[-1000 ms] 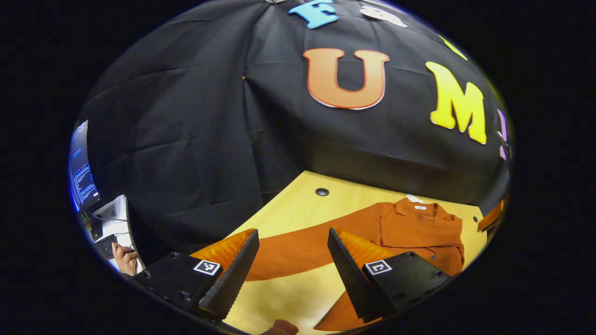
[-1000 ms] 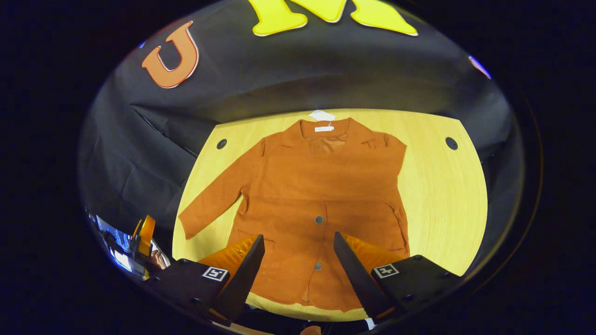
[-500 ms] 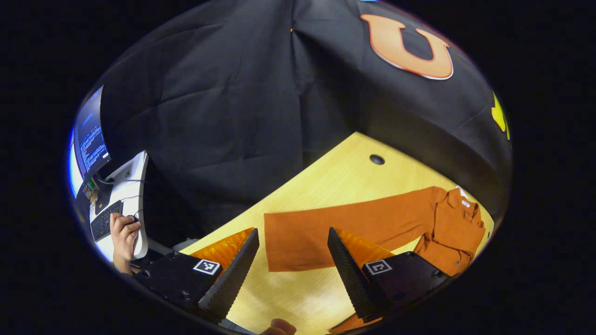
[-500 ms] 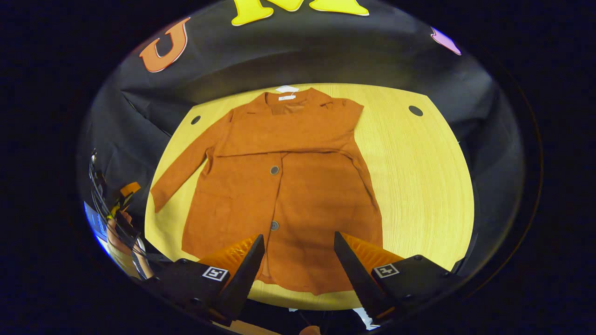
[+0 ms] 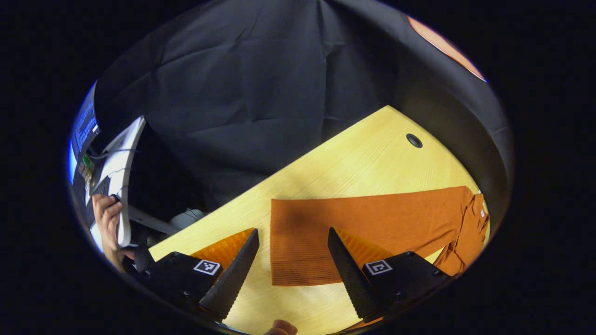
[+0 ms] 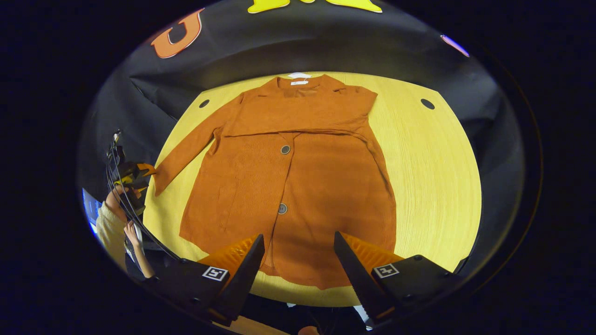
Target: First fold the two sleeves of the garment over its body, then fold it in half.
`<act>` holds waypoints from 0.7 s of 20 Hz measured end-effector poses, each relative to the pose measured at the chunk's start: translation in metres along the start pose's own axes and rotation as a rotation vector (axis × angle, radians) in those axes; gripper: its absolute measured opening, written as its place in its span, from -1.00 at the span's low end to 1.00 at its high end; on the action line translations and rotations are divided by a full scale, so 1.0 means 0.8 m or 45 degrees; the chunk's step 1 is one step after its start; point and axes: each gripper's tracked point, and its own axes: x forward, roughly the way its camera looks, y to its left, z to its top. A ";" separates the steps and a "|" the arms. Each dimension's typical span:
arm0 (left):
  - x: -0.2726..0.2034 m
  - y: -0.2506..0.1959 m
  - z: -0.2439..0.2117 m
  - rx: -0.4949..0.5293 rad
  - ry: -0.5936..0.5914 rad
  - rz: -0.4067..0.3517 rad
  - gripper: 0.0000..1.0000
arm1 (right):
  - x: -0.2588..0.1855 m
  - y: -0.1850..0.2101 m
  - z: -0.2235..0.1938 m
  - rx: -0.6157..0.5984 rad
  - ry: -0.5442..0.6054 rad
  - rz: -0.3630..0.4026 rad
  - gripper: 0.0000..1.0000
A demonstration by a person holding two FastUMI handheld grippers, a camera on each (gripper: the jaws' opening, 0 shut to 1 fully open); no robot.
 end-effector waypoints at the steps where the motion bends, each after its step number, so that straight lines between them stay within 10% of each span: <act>1: 0.006 0.002 -0.006 -0.009 0.037 0.004 0.94 | 0.001 0.002 -0.001 -0.002 0.006 -0.002 0.94; 14: 0.022 -0.001 -0.014 0.038 0.515 -0.005 0.96 | 0.009 0.017 -0.016 0.053 0.055 0.026 0.94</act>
